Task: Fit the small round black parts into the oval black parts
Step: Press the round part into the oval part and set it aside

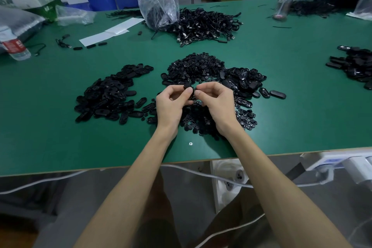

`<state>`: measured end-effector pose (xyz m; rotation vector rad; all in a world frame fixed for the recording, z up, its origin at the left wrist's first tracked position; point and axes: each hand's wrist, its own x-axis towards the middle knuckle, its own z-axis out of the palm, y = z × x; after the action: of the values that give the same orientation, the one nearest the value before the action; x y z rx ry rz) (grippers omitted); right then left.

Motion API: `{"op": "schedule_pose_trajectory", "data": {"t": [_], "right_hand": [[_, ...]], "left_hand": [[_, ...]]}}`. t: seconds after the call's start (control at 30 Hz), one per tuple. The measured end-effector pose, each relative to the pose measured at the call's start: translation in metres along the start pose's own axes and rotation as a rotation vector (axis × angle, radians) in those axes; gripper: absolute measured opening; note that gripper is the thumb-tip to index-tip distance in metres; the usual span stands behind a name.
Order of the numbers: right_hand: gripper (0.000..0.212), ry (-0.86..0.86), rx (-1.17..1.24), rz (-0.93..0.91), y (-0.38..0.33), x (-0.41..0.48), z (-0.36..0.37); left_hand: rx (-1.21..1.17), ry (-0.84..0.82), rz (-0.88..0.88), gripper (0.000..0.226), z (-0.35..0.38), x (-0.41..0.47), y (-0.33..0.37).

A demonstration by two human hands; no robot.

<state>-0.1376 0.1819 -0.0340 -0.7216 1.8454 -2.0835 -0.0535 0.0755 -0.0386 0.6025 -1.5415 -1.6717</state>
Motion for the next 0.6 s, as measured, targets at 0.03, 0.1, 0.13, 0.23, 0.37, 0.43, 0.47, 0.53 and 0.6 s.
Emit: {"op": "schedule_pose_trajectory", "data": {"t": [0.03,0.1,0.13,0.23,0.37,0.43,0.47,0.53,0.6], "right_hand": [[0.01,0.003,0.008,0.003,-0.0003,-0.0001,-0.0002],[0.01,0.013,0.018,0.009,-0.001,-0.0006,-0.0003],[0.01,0.018,0.02,0.01,-0.001,-0.001,-0.0002],[0.008,0.022,0.041,0.01,-0.0009,-0.0019,-0.0003],[0.018,0.004,0.051,0.004,-0.0017,-0.0013,-0.0012],[0.017,0.005,0.047,-0.003,-0.0016,-0.001,-0.0015],[0.015,0.005,0.04,-0.006,-0.0015,-0.0009,-0.0016],[0.011,0.002,0.028,-0.01,-0.0011,-0.0008,-0.0018],[0.008,0.001,0.016,-0.01,-0.0005,-0.0006,-0.0022]], "left_hand": [[0.017,0.013,0.01,0.011,-0.0004,0.0003,-0.0001],[0.029,0.028,0.013,0.01,-0.0008,0.0006,-0.0004],[0.022,0.029,0.006,0.01,-0.0007,0.0002,-0.0003],[-0.013,0.019,-0.007,0.009,0.0003,-0.0007,0.0004],[-0.011,0.0,-0.005,0.013,0.0016,-0.0017,0.0013],[-0.008,0.0,-0.006,0.015,0.0021,-0.0013,0.0013],[-0.004,0.001,-0.008,0.015,0.0024,-0.0009,0.0012],[0.002,0.004,-0.017,0.017,0.0027,-0.0001,0.0011],[-0.004,0.001,-0.031,0.02,0.0033,0.0001,0.0011]]}}
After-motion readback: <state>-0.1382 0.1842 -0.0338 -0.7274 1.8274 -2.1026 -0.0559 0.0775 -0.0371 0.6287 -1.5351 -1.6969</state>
